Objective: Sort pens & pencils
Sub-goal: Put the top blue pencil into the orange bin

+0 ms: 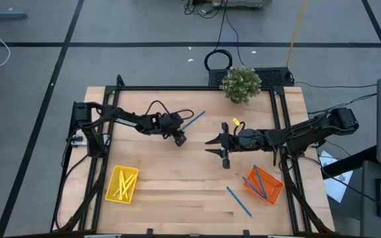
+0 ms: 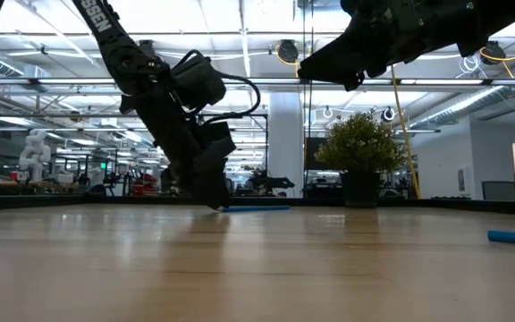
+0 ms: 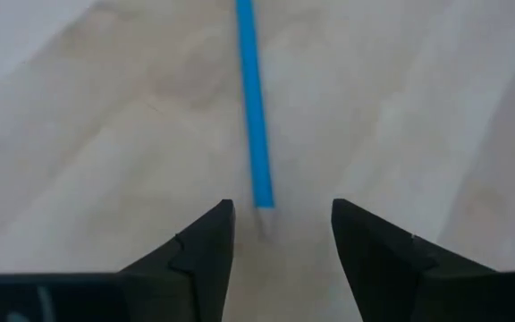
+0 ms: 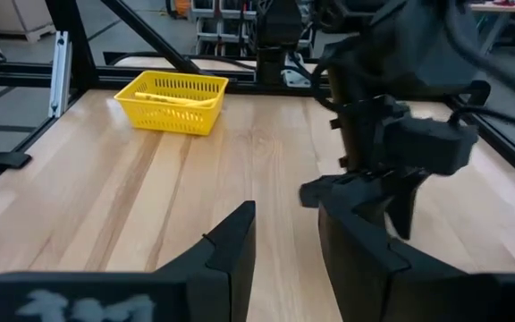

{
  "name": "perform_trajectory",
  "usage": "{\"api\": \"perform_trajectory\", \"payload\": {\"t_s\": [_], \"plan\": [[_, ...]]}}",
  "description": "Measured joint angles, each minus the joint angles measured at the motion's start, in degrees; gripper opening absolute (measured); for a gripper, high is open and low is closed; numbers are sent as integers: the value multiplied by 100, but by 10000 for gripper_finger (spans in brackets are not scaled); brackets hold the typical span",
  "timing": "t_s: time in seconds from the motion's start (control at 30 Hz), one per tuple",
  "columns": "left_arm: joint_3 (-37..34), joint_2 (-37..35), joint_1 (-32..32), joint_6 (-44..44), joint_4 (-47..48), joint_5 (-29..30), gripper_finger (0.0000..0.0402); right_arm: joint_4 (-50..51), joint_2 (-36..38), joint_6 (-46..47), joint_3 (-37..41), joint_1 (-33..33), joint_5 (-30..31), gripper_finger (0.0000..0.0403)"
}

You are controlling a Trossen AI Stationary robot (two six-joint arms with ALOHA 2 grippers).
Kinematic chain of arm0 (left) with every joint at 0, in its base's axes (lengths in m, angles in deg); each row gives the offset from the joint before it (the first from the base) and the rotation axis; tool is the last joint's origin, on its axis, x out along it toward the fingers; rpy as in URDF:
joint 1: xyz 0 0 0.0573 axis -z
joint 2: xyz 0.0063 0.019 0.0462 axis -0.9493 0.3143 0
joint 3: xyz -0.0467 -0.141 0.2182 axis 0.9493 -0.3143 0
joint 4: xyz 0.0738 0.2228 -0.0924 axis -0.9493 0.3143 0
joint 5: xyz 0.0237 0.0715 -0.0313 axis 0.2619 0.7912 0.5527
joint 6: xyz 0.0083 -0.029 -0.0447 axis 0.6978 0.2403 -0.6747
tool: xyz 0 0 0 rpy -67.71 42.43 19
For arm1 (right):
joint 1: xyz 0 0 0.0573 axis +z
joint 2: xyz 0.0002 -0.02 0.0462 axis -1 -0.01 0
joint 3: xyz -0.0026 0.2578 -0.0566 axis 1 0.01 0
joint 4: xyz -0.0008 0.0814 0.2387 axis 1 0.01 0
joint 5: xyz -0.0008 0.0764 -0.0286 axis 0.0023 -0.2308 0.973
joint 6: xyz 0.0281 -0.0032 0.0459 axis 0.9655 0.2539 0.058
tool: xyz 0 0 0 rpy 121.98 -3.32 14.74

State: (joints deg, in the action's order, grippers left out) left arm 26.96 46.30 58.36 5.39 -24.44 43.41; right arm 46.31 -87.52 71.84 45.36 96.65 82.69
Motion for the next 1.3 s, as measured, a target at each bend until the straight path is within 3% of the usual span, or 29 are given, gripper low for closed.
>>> {"api": "perform_trajectory", "payload": {"t_s": [0.53,0.93,1.3], "plan": [[7,164,225,-48,12,509,150,2,0,43,0,0,15,114],[7,173,228,77,32,584,9,7,0,42,0,0,17,114],[2,137,328,119,75,610,2,33,0,42,5,0,17,114]]}}
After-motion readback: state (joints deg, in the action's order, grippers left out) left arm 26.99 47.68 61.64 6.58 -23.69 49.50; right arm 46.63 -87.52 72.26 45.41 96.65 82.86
